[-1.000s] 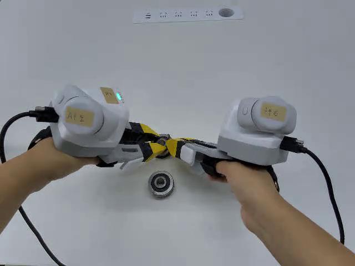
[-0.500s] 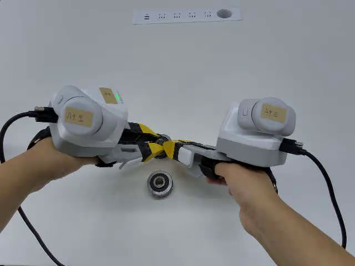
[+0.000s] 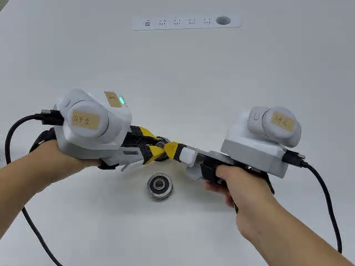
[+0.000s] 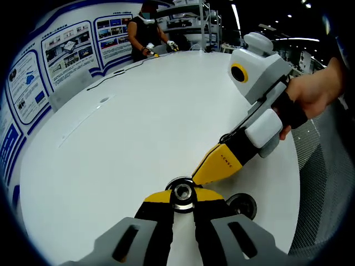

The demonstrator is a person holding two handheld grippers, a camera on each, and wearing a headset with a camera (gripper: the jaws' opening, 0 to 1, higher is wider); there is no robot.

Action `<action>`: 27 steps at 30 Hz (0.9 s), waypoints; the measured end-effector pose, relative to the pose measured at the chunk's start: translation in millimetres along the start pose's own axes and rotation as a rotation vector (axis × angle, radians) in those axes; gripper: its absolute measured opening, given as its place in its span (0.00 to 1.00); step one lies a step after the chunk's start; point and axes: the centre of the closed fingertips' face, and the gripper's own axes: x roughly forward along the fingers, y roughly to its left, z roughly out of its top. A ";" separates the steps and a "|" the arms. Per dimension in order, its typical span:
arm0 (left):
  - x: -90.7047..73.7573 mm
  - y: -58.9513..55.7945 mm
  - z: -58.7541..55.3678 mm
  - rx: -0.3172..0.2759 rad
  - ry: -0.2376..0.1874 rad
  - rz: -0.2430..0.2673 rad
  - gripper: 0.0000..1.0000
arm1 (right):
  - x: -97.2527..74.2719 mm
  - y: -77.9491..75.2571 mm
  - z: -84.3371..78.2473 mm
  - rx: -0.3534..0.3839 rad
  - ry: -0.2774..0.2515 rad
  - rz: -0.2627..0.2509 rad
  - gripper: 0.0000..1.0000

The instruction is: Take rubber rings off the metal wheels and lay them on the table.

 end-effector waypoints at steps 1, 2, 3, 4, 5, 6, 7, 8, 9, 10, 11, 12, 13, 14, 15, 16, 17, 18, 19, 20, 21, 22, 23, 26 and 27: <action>0.0 0.1 0.0 0.000 0.000 0.000 0.13 | 0.4 -0.1 -0.4 0.000 0.002 -0.001 0.02; 0.0 0.2 0.0 -0.004 0.000 0.001 0.13 | 0.7 0.2 -0.9 0.006 0.002 0.002 0.02; -0.1 0.2 -0.1 -0.004 0.001 0.002 0.13 | 0.8 0.5 -1.0 0.013 0.001 0.004 0.02; -0.1 0.2 -0.1 -0.005 0.002 0.003 0.13 | 0.8 0.3 -0.9 0.016 -0.001 0.002 0.02; -0.1 0.2 -0.1 -0.005 0.003 0.003 0.13 | 0.7 0.5 -1.0 0.016 -0.001 0.003 0.02; 0.0 0.4 -0.2 -0.005 0.006 0.003 0.13 | 0.8 0.7 -1.1 0.017 -0.002 0.004 0.02; 0.1 0.6 -0.2 0.001 0.011 0.002 0.13 | 0.7 0.9 -1.3 0.022 -0.002 0.004 0.02; 0.2 0.6 -0.1 0.009 0.014 0.001 0.13 | 0.7 0.9 -1.4 0.028 -0.002 0.005 0.02; 0.4 0.4 0.2 0.016 0.020 0.001 0.13 | 0.6 0.7 -1.3 0.030 -0.002 0.005 0.02; 0.4 0.1 0.9 0.024 0.021 0.000 0.14 | 0.6 0.6 -1.4 0.031 -0.001 0.006 0.02; 0.3 -0.1 2.0 0.027 0.019 0.001 0.14 | 0.6 0.8 -1.5 0.033 0.000 0.007 0.02; -0.1 -0.3 2.1 0.032 0.023 0.001 0.14 | 0.6 1.7 -1.4 0.035 0.000 0.010 0.02; -0.5 -0.4 2.0 0.036 0.027 0.001 0.14 | 0.5 2.4 -1.3 0.036 -0.001 0.013 0.02; -1.0 -0.5 2.1 0.037 0.028 0.001 0.14 | 0.5 3.1 -0.9 0.040 -0.003 0.016 0.02; -1.5 -0.4 2.2 0.038 0.029 0.000 0.14 | 0.3 3.6 -0.7 0.043 -0.005 0.018 0.02; -2.3 -0.3 2.4 0.038 0.029 0.000 0.14 | 0.2 4.2 -0.7 0.049 -0.006 0.020 0.02; -3.7 -0.5 2.6 0.038 0.030 -0.003 0.13 | 0.4 4.9 -0.6 0.056 -0.007 0.024 0.02; -4.6 -0.3 2.6 0.038 0.031 -0.003 0.13 | 0.4 5.3 -0.5 0.060 -0.008 0.025 0.02; -6.6 0.6 3.1 0.042 0.029 0.003 0.13 | 0.7 6.3 0.0 0.060 -0.010 0.029 0.02; -7.9 0.9 3.4 0.043 0.029 0.005 0.14 | 0.8 7.0 0.1 0.060 -0.010 0.030 0.02; -9.4 0.9 3.4 0.049 0.031 0.007 0.15 | 1.0 8.0 0.3 0.061 -0.010 0.033 0.02; -12.0 1.3 3.2 0.078 0.039 0.011 0.15 | 1.2 9.6 0.6 0.062 -0.012 0.038 0.02; -13.7 1.7 3.7 0.086 0.039 0.016 0.16 | 1.5 10.4 0.6 0.066 -0.013 0.041 0.02; -20.1 3.6 7.1 0.069 0.021 0.028 0.17 | 1.8 13.3 0.4 0.072 -0.015 0.052 0.02; -22.6 4.9 7.2 0.066 0.018 0.035 0.18 | 1.5 15.0 0.7 0.079 -0.017 0.058 0.02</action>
